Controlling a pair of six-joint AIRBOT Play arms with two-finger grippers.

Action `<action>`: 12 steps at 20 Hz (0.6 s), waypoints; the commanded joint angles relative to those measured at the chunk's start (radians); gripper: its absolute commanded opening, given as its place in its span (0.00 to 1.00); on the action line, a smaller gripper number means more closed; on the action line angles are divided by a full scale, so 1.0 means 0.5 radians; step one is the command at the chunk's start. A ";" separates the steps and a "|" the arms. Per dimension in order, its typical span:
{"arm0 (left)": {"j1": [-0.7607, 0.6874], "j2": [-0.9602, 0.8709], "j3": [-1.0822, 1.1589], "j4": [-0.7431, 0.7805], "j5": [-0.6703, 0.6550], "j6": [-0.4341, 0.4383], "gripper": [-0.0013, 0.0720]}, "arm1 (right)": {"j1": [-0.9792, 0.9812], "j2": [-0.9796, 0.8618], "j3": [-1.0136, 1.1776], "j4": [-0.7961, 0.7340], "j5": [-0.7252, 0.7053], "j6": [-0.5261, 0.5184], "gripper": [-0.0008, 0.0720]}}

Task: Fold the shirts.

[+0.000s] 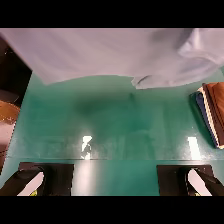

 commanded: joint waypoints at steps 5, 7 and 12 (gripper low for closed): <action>-0.001 0.153 0.138 -0.079 -0.468 -0.288 0.05 | 0.001 0.078 0.420 -0.401 0.397 0.263 0.03; -0.001 0.148 0.034 0.032 -0.621 -0.385 0.05 | 0.002 -0.092 0.563 -0.413 0.710 0.339 0.03; -0.001 0.061 -0.822 0.133 -0.692 -0.360 0.05 | 0.101 -0.566 0.279 -0.403 1.041 0.433 0.03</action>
